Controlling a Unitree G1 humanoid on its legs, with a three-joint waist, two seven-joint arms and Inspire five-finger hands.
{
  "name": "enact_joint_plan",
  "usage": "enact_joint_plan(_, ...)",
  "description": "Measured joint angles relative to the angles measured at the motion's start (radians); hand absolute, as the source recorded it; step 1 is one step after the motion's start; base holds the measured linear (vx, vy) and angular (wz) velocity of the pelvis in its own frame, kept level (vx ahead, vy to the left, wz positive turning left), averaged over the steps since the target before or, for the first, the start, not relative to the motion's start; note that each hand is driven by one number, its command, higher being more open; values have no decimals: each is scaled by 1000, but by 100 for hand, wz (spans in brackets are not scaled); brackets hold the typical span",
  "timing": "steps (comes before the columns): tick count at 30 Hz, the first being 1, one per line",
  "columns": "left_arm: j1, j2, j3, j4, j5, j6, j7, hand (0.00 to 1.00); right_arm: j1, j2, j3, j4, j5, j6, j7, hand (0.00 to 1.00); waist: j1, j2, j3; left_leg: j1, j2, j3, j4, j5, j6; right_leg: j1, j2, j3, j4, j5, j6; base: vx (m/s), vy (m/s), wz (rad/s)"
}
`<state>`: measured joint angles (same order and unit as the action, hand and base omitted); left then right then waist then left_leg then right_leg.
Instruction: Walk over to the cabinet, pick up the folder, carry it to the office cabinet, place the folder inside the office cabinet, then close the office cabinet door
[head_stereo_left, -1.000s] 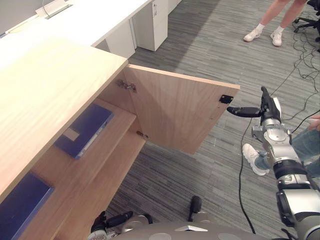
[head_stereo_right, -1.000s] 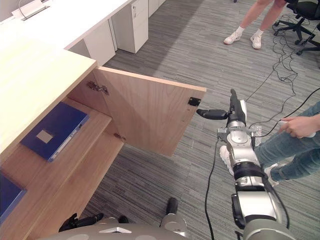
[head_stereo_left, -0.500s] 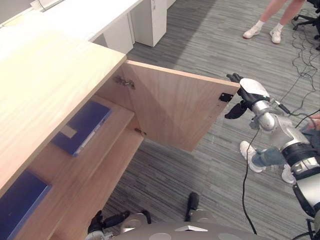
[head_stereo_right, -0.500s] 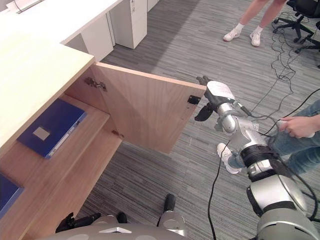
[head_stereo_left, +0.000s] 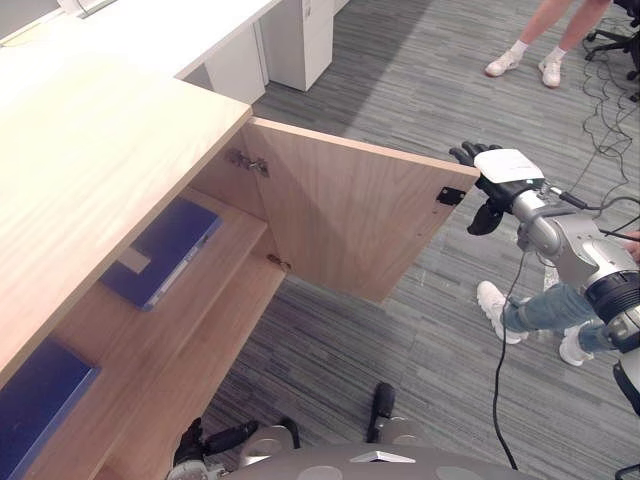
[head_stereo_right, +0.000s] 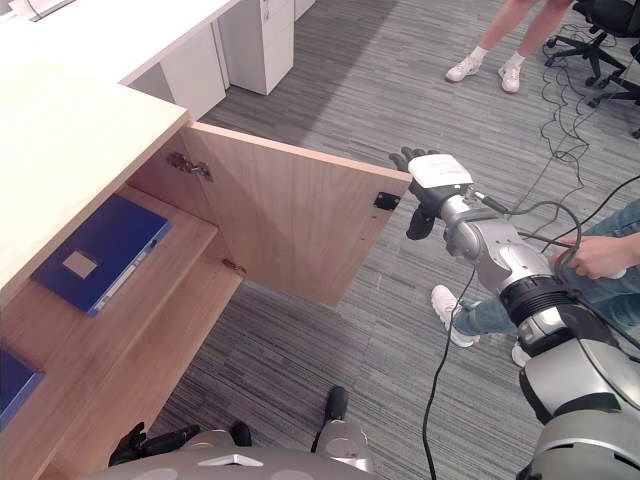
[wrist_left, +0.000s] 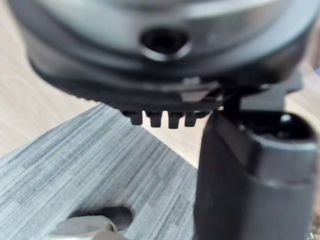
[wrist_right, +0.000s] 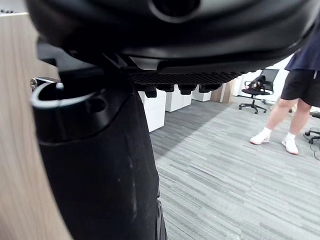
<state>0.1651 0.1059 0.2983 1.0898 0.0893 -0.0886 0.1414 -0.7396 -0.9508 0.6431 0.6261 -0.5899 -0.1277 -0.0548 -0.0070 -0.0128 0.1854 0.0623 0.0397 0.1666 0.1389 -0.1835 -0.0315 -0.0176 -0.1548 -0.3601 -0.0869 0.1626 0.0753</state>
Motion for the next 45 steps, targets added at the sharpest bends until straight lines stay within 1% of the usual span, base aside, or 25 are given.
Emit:
enact_joint_plan(2, -6, 3, 6, 1, 0, 2, 2, 100, -16, -7, 25, -10, -25, -2, 3, 100, 0, -4, 0, -1, 3, 2, 0, 1, 1, -3, 3, 4, 0, 0, 0, 0, 0, -10)
enact_joint_plan(3, -19, 4, 11, 6, 3, 6, 11, 100, -50, -15, 66, -16, -32, -2, 7, 100, 0, -6, 1, -3, 5, 6, 0, 2, 2, -9, 6, 11, 0, 3, -4, 0, 0, -16)
enact_joint_plan(5, -30, 3, 10, 10, 2, 7, 12, 100, -82, -25, 106, -31, -35, -1, 8, 100, 2, -8, 0, -5, 7, 9, -1, 4, 4, -17, 10, 21, 0, 7, -9, -19, -6, -19)
enact_joint_plan(8, -50, 2, 10, 21, 0, 16, 15, 100, -130, -30, 167, -118, -36, -8, 9, 100, 6, -15, -4, -8, 16, 9, -2, 5, 3, -32, 22, 42, 0, 12, -16, -55, -35, -27)
enact_joint_plan(9, -60, 2, 7, 23, 0, 25, 14, 100, -158, -39, 223, -188, -62, -32, 11, 100, 5, -18, -5, -11, 24, 9, -2, 8, -1, -38, 27, 49, 0, 14, -19, -50, -43, -16)
enact_joint_plan(11, -61, 5, -9, 23, 0, 26, 15, 100, -187, -52, 285, -223, -70, -58, 21, 100, 5, -22, -10, -9, 25, 10, -2, 10, -4, -38, 32, 52, 0, 15, -20, -56, -27, -10)
enact_joint_plan(12, -62, 7, -11, 23, 0, 26, 13, 100, -205, -57, 325, -251, -68, -67, 39, 100, 5, -29, -15, -9, 29, 10, -2, 13, -8, -39, 37, 58, 0, 16, -23, -85, -40, -8)
enact_joint_plan(15, -70, 19, -10, 43, 0, 28, 9, 100, -226, -57, 391, -323, -32, -80, 91, 100, 10, -43, -34, -21, 41, 11, -3, 20, -19, -51, 49, 61, 0, 17, -36, -81, -45, -4)
enact_joint_plan(17, -71, 20, -9, 51, 0, 28, 9, 100, -227, -57, 419, -375, 2, -101, 117, 100, 16, -46, -40, -21, 49, 11, -3, 24, -24, -51, 55, 60, 0, 16, -43, -76, -36, -4)
enact_joint_plan(19, -77, 21, -8, 62, 0, 29, 9, 100, -226, -50, 456, -434, 23, -121, 128, 100, 26, -45, -47, -21, 59, 10, -4, 28, -31, -51, 62, 59, 0, 13, -49, -66, -34, 0)
enact_joint_plan(20, -78, 21, -8, 61, 0, 28, 8, 100, -227, -28, 479, -460, 41, -143, 136, 100, 33, -45, -52, -23, 65, 4, -5, 30, -34, -51, 70, 56, 0, 11, -54, -48, -52, 11)
enact_joint_plan(21, -77, 20, -6, 61, 0, 29, 8, 100, -226, -1, 500, -478, 57, -149, 142, 100, 35, -45, -57, -27, 72, -6, -6, 31, -37, -51, 74, 47, 0, 8, -59, -44, -52, 16)
enact_joint_plan(23, -77, 19, 0, 61, 0, 29, 6, 100, -227, 34, 514, -489, 70, -166, 148, 100, 41, -46, -68, -40, 78, -21, -11, 39, -45, -60, 81, 34, 0, 5, -64, -34, -39, 18)
enact_joint_plan(24, -78, 14, 16, 61, 0, 29, 3, 100, -227, 52, 523, -498, 91, -176, 153, 100, 54, -48, -77, -45, 80, -25, -23, 49, -48, -69, 85, 32, 0, 6, -67, -21, -36, 13)
enact_joint_plan(26, -77, 8, 33, 60, 0, 29, 1, 100, -227, 75, 541, -517, 97, -195, 155, 100, 67, -48, -79, -47, 84, -38, -34, 62, -58, -68, 88, 17, 0, 8, -70, 4, -7, 20)
enact_joint_plan(29, -77, 6, 33, 58, 0, 28, 0, 100, -227, 106, 565, -536, 97, -232, 156, 100, 89, -54, -84, -51, 85, -57, -40, 76, -64, -68, 88, -1, 0, 9, -71, 18, 33, 21)
enact_joint_plan(32, -76, 9, 36, 57, 0, 28, 0, 100, -227, 140, 570, -536, 97, -234, 158, 100, 100, -67, -93, -54, 78, -66, -40, 78, -62, -65, 85, -9, 0, 9, -71, 4, 46, 10)
enact_joint_plan(34, -76, 12, 42, 57, 0, 28, 0, 100, -227, 142, 572, -543, 97, -233, 158, 100, 111, -77, -99, -55, 73, -71, -39, 79, -61, -61, 78, -14, 0, 9, -71, -7, 75, 8)
enact_joint_plan(37, -73, 12, 65, 58, 0, 28, 0, 100, -227, 142, 577, -549, 97, -232, 158, 100, 116, -89, -107, -60, 68, -83, -39, 80, -59, -59, 72, -24, 0, 9, -71, -12, 67, 12)
enact_joint_plan(45, -69, 9, 70, 46, 0, 26, -11, 100, -226, 142, 596, -563, 104, -229, 164, 100, 141, -91, -109, -76, 67, -110, -39, 88, -57, -59, 69, -49, 0, 9, -70, -15, 32, 10)
